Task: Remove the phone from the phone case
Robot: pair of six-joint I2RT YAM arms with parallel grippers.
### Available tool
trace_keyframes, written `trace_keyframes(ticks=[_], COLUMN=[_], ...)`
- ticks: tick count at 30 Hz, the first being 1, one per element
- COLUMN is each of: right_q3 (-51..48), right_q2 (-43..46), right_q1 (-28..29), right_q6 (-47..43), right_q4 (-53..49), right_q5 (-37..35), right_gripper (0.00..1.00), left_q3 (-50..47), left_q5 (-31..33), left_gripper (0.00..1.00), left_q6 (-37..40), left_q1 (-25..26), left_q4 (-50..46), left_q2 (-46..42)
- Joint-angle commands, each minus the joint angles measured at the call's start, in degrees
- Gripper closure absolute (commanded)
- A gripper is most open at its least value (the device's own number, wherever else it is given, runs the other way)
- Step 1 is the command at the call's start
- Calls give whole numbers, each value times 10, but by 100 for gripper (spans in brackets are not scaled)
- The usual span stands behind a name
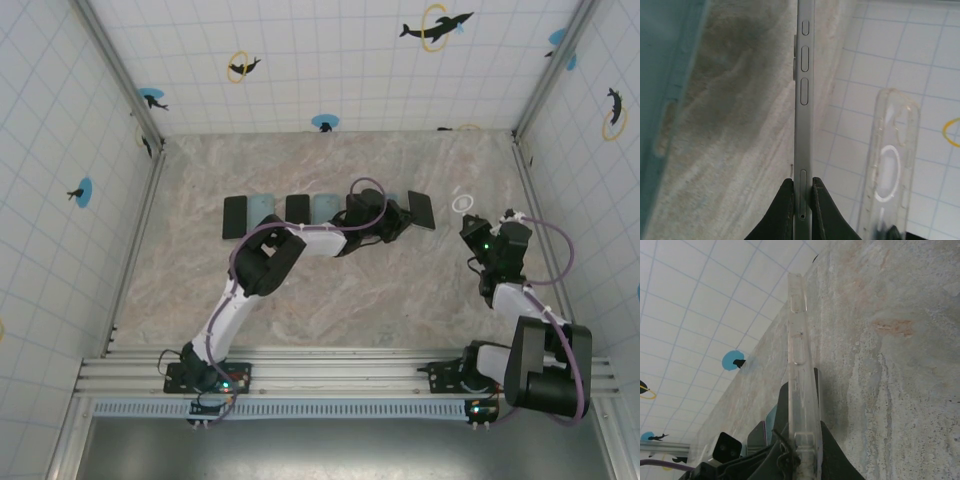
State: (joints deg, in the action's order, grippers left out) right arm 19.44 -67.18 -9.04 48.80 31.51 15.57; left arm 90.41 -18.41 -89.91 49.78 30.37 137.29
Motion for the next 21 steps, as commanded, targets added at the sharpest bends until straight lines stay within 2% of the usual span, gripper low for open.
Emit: trace_keyframes(ticks=[1,10,18,21], right_q3=[-11,-20,-13,-11], right_q2=[-6,-26,-63,-75], right_q1=[-6,-6,-8,-7], right_q6=[-6,-6,-16,-22], right_q4=[32,44,60,64], right_q5=[7,10,22,29], right_gripper=[92,93,93,93], left_q3=[38,71,84,95], left_q5=[11,39,58,58], left_gripper=[92,88,74,72], left_q6=[17,43,79,86], left_q1=[7,9,9,10], left_q4=[-34,-104,-156,-163], left_q2=[17,27,21,22])
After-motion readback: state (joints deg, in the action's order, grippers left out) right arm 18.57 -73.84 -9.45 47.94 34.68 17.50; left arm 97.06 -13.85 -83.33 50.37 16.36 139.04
